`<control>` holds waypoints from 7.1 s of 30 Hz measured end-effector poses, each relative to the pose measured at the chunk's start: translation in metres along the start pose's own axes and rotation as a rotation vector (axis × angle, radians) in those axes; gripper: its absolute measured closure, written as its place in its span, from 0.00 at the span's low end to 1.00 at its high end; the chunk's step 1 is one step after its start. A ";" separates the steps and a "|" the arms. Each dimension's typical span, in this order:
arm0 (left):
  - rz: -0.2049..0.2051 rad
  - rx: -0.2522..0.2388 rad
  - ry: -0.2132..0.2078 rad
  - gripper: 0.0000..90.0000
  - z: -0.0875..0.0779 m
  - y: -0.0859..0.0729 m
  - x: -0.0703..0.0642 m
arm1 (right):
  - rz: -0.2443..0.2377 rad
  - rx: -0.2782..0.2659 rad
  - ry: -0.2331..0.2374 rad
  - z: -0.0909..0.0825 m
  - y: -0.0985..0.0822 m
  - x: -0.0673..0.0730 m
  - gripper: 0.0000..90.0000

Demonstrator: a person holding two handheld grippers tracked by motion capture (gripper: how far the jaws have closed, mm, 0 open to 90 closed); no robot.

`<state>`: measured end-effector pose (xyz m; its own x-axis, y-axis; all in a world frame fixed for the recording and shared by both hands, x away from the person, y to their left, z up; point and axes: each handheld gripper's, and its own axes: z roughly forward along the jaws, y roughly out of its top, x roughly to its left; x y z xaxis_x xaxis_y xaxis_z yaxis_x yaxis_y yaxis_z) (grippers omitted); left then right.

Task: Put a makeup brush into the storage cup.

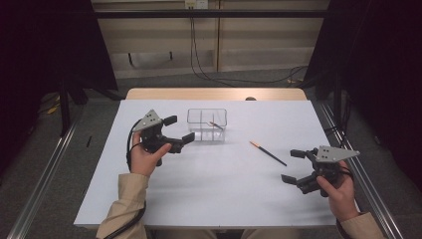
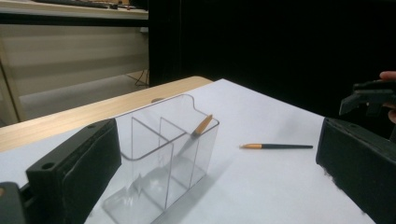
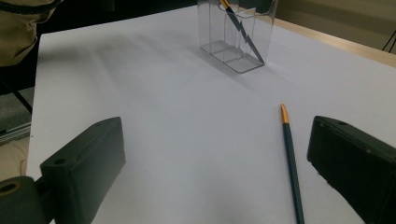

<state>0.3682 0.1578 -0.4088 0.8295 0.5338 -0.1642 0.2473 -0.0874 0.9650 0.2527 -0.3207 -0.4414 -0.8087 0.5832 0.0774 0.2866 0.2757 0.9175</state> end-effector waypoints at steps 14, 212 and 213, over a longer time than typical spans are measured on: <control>-0.001 0.001 0.010 0.00 -0.024 -0.009 0.001 | -0.003 0.001 0.001 0.001 0.001 0.001 0.04; 0.066 0.084 0.095 0.01 -0.126 -0.058 0.001 | 0.017 0.688 -0.105 0.090 0.038 -0.064 0.21; 0.062 0.083 0.095 0.01 -0.125 -0.058 0.001 | 0.019 0.702 -0.108 0.090 0.038 -0.064 0.23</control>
<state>0.2918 0.2689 -0.4392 0.7942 0.6023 -0.0807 0.2410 -0.1903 0.9517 0.3619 -0.2785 -0.4467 -0.7554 0.6550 0.0184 0.5927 0.6710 0.4455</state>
